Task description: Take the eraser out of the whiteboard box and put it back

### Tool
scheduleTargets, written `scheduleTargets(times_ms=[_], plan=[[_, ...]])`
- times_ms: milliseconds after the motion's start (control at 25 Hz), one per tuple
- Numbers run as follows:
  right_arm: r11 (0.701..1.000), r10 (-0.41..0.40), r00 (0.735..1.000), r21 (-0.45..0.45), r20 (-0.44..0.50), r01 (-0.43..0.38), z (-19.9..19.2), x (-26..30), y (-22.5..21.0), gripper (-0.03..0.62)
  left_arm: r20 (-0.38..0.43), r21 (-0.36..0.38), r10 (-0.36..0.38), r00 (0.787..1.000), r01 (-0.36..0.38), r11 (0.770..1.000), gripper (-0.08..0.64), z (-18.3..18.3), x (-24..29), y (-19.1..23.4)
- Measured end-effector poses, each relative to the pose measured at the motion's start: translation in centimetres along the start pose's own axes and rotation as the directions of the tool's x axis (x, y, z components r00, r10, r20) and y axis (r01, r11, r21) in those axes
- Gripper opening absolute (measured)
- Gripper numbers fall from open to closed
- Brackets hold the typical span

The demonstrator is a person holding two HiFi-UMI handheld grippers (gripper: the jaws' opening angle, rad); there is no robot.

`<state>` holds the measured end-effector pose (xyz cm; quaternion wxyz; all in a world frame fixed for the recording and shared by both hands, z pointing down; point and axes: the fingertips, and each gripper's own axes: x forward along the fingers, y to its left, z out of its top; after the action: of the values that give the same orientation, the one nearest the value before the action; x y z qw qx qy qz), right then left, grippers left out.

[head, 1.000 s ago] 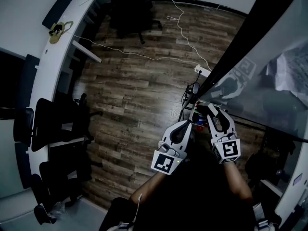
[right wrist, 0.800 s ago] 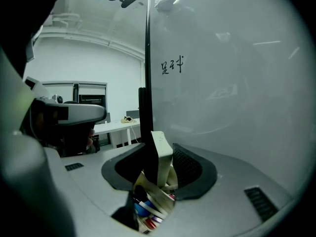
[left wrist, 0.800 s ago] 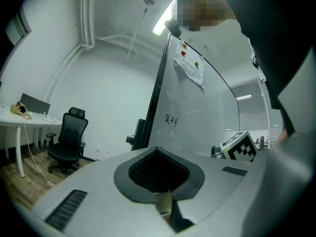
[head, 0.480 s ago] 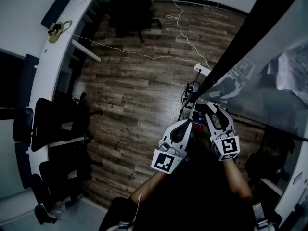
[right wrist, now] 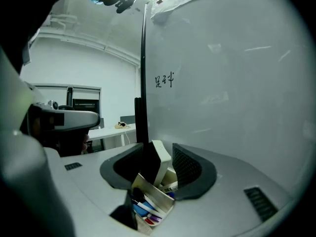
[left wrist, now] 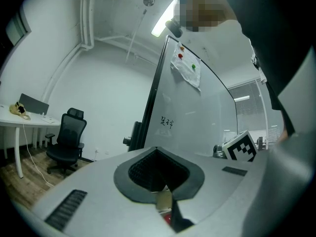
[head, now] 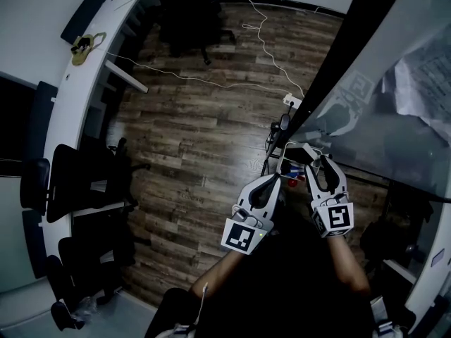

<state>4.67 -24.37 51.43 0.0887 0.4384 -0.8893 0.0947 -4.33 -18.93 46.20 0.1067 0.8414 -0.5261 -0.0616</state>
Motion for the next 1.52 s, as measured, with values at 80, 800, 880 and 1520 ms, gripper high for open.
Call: scheduleTargets(times_ms=[80,800,880,1520], plan=[[1.0,-0.011,1.0,0.003,0.012,0.011,0.1,-0.6,-0.1,0.186,0.003,0.0,-0.006,1.0,0.006,1.0,0.006,0.1,-0.2,-0.2],[0.989,-0.094,0.993,0.118,0.077,0.085,1.8,-9.8,4.4,0.015,0.076,0.051,-0.08,0.994,0.077,0.996,0.006,2.8,-8.2,-4.9],[0.991,-0.107,0.99,0.086,0.09,0.1,2.1,-11.7,5.7,0.015,0.081,0.056,-0.092,0.992,0.088,0.995,0.006,2.9,-9.7,-5.7],[0.984,-0.15,0.975,0.124,0.162,0.131,1.9,-24.1,10.9,0.014,0.063,0.061,-0.123,0.99,0.12,0.991,0.006,2.7,-17.6,-12.3]])
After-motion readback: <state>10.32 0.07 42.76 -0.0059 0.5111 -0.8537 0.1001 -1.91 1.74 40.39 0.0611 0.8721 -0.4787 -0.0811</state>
